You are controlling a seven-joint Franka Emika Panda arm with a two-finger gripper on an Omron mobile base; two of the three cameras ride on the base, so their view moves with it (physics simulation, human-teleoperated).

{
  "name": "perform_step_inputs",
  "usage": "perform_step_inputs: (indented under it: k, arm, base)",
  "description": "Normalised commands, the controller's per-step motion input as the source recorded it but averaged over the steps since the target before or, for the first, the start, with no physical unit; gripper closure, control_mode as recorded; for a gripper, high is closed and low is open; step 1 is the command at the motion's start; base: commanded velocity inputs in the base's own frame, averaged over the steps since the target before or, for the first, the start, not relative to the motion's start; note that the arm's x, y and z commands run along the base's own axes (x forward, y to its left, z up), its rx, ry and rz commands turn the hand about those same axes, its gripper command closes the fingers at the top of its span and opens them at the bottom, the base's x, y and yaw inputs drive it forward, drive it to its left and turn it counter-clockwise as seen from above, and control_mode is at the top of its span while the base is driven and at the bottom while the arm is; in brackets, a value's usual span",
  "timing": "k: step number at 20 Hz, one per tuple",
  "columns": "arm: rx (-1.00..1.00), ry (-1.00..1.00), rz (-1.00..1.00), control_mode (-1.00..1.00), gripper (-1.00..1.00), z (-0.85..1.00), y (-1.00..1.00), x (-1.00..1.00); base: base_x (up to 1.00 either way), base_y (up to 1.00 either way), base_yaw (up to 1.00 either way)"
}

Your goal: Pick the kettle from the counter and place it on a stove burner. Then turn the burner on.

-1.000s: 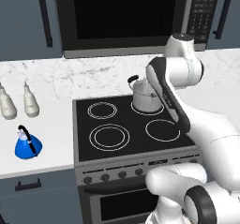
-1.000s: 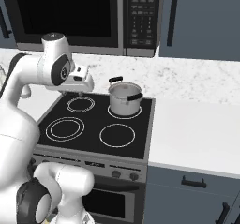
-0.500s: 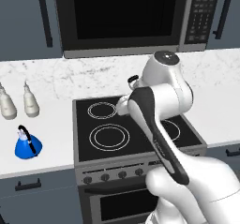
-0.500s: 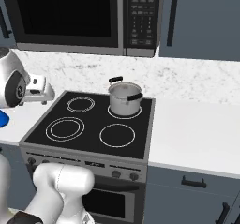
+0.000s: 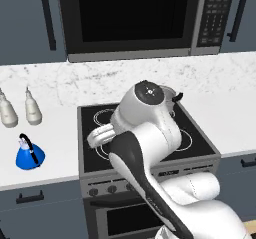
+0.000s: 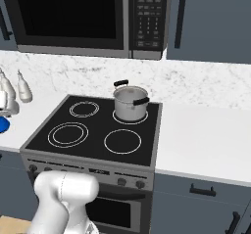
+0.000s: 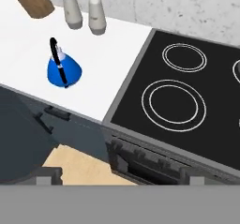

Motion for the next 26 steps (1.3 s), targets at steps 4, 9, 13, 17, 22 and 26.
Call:
perform_step_inputs:
  k: [4,9,13,17,22,26]
  arm:
    - [0.06,-0.03,0.09,-1.0,-1.0,0.0,1.0,-0.12]
    - [0.08,-0.01,0.05,-1.0,-1.0,-0.03,1.0,0.04]
    - [0.03,0.0,0.02,-1.0,-1.0,-0.4,1.0,0.41]
    - [-0.04,0.0,0.0,-1.0,-1.0,-0.52,1.0,1.0]
    - [-0.13,0.03,-0.06,-1.0,-1.0,-0.41,1.0,1.0]
    - [-0.11,0.16,0.0,-1.0,-1.0,-0.27,0.66,1.0]
  base:
    - [0.0,0.0,0.0]
    - [0.0,0.0,0.0]
    - [0.0,0.0,0.0]
    - [0.0,0.0,0.0]
    - [0.0,0.0,0.0]
    - [0.0,0.0,0.0]
